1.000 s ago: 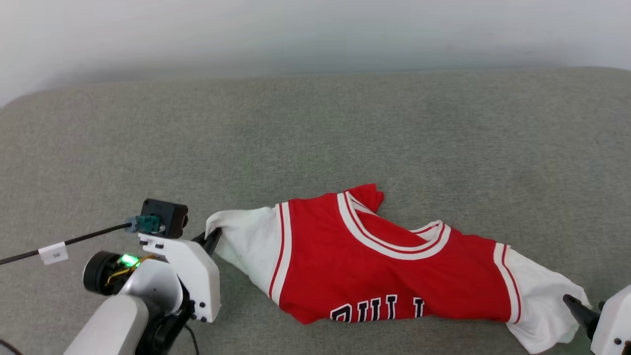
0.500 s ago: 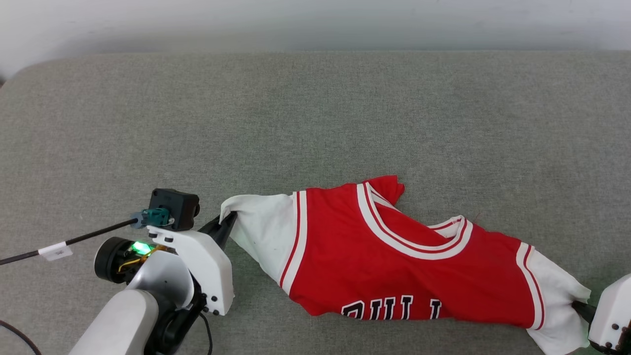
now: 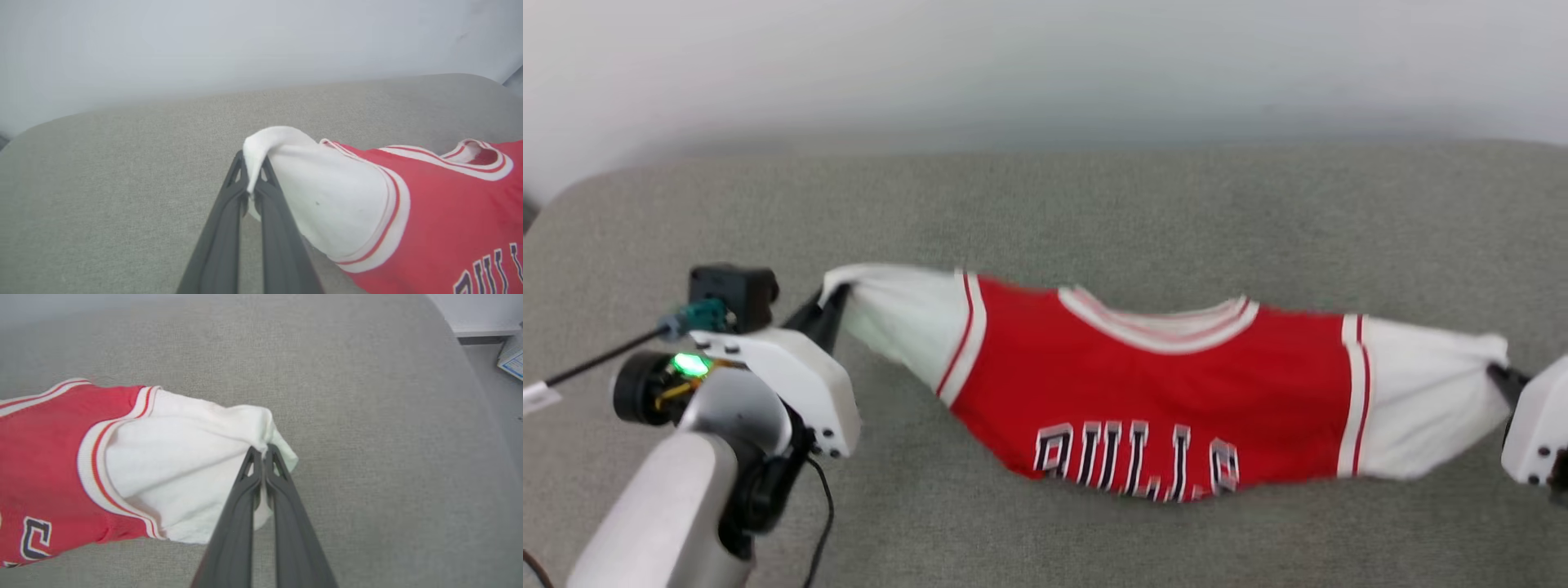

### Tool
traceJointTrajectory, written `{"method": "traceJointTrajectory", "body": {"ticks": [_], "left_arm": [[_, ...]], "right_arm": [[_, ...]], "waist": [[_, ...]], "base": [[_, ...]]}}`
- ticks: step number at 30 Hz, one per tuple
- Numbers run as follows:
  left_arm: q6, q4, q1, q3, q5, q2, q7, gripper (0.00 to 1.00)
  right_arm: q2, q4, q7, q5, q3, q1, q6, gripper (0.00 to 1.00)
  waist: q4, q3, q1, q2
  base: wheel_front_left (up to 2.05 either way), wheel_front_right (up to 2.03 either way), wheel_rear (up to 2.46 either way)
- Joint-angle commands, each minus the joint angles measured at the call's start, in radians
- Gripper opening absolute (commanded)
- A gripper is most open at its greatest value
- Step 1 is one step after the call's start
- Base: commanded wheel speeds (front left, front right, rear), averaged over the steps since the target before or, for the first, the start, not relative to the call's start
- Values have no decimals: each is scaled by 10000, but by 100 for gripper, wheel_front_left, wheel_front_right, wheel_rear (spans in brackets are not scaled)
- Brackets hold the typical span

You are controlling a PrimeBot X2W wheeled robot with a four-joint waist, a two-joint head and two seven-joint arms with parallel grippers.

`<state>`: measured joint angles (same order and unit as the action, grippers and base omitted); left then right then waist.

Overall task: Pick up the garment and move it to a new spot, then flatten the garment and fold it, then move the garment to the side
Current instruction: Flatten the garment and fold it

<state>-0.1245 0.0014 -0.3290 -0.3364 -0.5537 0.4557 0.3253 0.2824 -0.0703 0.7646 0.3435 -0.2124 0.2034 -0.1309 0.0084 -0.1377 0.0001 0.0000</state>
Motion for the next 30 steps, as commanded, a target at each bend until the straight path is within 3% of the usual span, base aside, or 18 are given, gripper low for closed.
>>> {"method": "traceJointTrajectory", "body": {"ticks": [1, 12, 18, 30], "left_arm": [[-37, 206, -369, 165, 38, 11, -141, 0], [417, 2768, -3347, 546, -100, -447, -883, 0], [679, 4683, -5988, 672, 137, -712, -1692, 0], [1134, 6688, -10265, 617, 951, -695, -3784, 0]], "right_arm": [[224, -134, -267, -130, 132, 518, 3, 0], [875, -1675, -1392, -580, 1185, 3324, 4, 0], [929, -2505, -2160, -796, 1927, 6089, 4, 0], [587, -3957, -4172, -1556, 2938, 10676, 4, 0]], "waist": [[-194, 459, -1, 0], [-232, 839, -1, 0], [-388, -156, -1, 0], [-742, -2174, -1, 0]], "base": [[0, 0, 0], [0, 0, 0], [0, 0, 0], [0, 0, 0]]}}
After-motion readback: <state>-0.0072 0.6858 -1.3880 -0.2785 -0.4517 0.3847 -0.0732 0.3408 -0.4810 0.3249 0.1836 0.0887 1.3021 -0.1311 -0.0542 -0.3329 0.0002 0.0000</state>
